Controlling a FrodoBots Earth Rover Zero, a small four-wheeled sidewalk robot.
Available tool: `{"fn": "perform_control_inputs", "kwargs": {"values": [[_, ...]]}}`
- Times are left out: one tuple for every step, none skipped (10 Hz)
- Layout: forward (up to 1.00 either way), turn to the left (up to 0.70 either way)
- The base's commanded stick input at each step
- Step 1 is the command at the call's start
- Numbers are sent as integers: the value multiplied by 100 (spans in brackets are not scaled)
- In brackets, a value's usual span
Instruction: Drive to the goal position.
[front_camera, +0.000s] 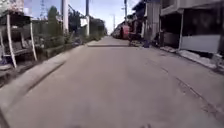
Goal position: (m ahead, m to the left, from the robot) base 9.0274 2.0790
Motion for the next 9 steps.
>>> {"fn": "perform_control_inputs", "kwargs": {"values": [[57, 2], [61, 2], [70, 2], [75, 2], [78, 2], [82, -10], [89, -34], [89, -30], [89, -22]]}}
